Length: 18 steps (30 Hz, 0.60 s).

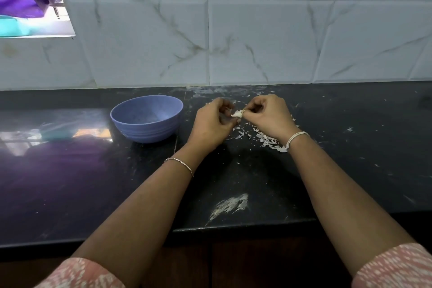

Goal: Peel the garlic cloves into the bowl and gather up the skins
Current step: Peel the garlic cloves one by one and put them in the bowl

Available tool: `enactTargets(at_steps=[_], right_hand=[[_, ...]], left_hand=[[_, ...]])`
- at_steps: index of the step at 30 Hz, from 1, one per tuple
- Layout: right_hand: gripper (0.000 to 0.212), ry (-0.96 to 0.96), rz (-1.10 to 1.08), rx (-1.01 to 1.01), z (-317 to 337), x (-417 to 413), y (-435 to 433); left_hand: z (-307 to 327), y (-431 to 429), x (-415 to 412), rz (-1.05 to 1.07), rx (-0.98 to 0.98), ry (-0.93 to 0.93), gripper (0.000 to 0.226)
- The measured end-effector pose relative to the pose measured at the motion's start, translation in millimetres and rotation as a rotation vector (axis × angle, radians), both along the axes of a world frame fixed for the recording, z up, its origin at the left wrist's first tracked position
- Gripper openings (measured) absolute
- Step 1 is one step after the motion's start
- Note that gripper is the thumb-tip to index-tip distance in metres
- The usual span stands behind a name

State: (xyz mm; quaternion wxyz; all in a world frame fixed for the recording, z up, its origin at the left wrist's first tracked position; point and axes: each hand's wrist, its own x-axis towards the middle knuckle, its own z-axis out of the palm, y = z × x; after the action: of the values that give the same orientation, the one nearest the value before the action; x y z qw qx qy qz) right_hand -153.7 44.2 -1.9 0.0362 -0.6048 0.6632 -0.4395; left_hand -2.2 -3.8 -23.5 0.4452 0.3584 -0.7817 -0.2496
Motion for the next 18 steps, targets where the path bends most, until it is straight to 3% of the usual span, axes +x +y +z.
enactTargets(at_steps=[4,9,18], right_hand=[[0.006,-0.068,0.023,0.009,0.2,1.9,0.2],[0.008,-0.051,0.039,0.027,-1.3,2.8,-0.6],[0.003,0.33,0.092,0.027,-0.1,3.6,5.7]], left_hand=[[2.7,-1.4,1.0,0.086,-0.03,0.113,0.028],[4.4,0.3,1.3,0.029,0.014,0.068,0.013],[5.7,1.8,4.4,-0.092,0.173,0.093,0.017]])
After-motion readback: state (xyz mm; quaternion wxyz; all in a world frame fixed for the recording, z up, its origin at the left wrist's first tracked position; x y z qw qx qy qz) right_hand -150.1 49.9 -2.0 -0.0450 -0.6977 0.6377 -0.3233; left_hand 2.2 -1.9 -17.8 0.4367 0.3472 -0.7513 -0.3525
